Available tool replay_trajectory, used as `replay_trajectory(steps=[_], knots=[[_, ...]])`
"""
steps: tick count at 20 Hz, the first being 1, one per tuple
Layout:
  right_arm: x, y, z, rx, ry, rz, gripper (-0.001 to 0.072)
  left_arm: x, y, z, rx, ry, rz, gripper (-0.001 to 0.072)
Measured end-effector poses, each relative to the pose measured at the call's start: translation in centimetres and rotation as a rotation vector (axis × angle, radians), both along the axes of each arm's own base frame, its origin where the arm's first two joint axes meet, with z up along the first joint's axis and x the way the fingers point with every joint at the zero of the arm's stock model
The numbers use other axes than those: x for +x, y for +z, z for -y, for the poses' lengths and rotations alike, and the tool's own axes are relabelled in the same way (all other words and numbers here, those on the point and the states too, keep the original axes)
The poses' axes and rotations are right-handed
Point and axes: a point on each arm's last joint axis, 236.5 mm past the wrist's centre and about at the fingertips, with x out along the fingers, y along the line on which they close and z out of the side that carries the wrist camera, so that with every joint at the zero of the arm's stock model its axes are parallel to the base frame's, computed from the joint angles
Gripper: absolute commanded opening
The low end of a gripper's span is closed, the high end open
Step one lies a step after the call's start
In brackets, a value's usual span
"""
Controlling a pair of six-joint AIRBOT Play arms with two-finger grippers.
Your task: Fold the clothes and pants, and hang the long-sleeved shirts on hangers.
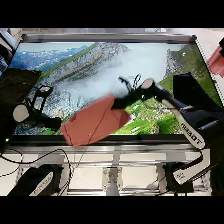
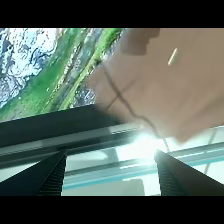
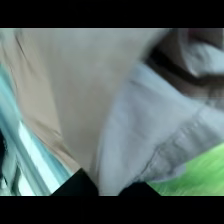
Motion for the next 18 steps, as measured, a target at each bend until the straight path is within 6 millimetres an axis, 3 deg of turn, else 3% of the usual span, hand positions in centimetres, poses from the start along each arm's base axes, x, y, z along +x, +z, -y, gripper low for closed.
replay_trajectory(steps=[3, 6, 9, 11, 13, 16, 18], knots=[[6.1, 4.8, 5.2, -0.022, -0.141, 0.081, 0.0006, 0.2, 0.1, 0.0, -0.001, 0.0, 0.008, 0.0635], [10.6, 8.5, 13.4, -0.059, -0.331, 0.112, 0.0006, 0.7, 0.2, 0.1, -0.005, 0.0, 0.03, 0.0635], [12.9, 11.1, 22.8, -0.096, -0.535, 0.114, 0.0006, 1.0, 0.3, 0.2, -0.008, -0.001, 0.043, 0.0635], [13.0, 12.3, 29.4, -0.125, -0.665, 0.107, 0.0006, 1.1, 0.3, 0.2, -0.009, -0.001, 0.048, 0.0635], [11.9, 12.7, 36.0, -0.172, -0.786, 0.086, 0.0006, 1.2, 0.3, 0.2, -0.01, -0.001, 0.052, 0.0635], [8.3, 13.0, 44.8, -0.255, -0.931, 0.054, 0.0007, 1.2, 0.3, 0.2, -0.01, -0.001, 0.054, 0.0635], [5.7, 13.1, 49.2, -0.306, -0.995, 0.038, 0.0007, 1.3, 0.4, 0.2, -0.01, -0.001, 0.056, 0.0635]])
